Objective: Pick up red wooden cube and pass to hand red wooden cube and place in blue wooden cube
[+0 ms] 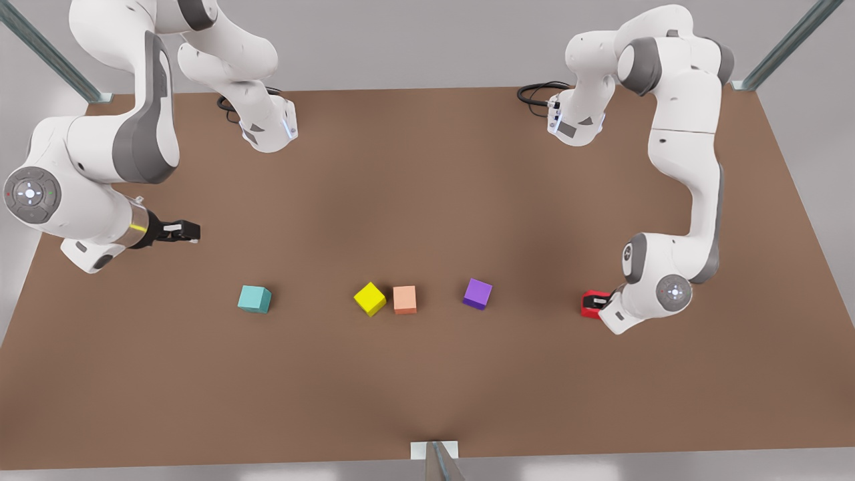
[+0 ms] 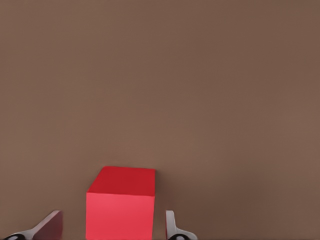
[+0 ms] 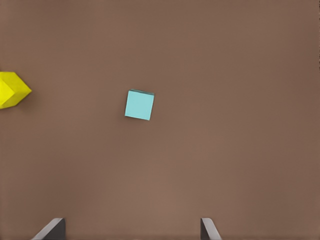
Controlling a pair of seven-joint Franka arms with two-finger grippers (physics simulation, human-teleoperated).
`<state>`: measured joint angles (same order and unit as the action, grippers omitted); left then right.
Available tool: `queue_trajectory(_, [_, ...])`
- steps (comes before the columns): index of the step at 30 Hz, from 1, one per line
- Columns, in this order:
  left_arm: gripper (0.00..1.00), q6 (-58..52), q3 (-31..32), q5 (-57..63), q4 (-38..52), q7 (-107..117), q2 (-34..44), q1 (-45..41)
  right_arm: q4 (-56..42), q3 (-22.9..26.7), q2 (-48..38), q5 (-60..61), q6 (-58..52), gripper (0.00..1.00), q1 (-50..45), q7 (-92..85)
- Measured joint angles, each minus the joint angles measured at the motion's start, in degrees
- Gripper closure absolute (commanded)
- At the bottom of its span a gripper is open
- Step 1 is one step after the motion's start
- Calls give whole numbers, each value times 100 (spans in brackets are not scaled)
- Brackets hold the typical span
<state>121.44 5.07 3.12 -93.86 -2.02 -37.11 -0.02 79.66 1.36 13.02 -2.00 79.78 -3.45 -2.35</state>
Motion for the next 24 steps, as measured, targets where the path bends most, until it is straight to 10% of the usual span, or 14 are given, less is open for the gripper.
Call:
queue_trajectory(14, [0, 743, -55, 6, -411, -199, -423, -7, -26, 4, -50, -55, -49, 0, 29, -30])
queue_trajectory(16, [40, 791, -55, 67, -411, -171, -429, -11, -27, 4, -38, -47, -67, 0, 29, -32])
queue_trajectory(24, [49, 754, -34, -44, -158, -70, -355, 1, -27, 11, -19, 12, -104, 0, 60, -41])
